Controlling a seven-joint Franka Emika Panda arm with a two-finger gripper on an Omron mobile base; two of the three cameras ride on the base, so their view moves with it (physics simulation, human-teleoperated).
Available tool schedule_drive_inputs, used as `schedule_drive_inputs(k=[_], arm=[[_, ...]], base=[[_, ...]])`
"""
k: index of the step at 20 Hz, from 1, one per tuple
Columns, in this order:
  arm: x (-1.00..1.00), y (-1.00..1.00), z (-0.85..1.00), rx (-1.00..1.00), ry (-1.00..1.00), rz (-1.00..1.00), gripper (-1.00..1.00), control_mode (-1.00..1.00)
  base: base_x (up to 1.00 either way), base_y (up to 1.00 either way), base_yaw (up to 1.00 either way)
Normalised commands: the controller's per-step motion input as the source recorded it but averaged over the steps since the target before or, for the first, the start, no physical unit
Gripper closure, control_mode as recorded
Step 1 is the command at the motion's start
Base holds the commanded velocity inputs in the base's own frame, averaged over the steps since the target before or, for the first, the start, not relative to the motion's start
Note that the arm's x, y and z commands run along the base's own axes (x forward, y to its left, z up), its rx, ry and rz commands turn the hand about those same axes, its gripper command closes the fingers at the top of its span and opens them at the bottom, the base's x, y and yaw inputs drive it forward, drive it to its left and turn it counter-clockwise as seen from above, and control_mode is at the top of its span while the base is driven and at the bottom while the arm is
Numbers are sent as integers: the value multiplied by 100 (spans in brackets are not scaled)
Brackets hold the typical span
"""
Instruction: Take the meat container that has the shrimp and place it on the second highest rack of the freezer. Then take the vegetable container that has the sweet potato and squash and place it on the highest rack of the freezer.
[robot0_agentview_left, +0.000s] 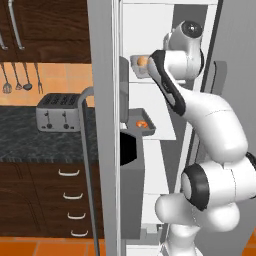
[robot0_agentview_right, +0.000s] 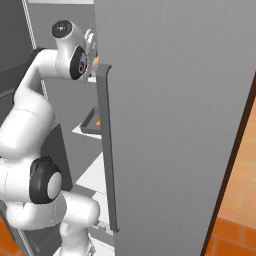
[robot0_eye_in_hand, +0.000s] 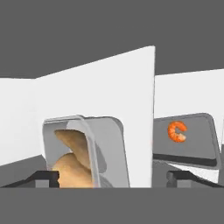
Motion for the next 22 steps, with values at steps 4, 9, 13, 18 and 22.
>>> schedule_drive_inputs(k=[4, 9, 13, 18, 22], arm=[[-100, -20, 24, 20, -13, -5, -100, -100], [-100, -21, -42, 20, 2, -22, -100, -100], [-100, -3, -100, 9, 28, -30, -100, -100], [-100, -1, -100, 13, 43, -31, -100, -100], [-100, -7, -99, 15, 27, -24, -100, -100]], base=[[0, 0, 0], [0, 0, 0], [0, 0, 0], [0, 0, 0], [0, 0, 0]])
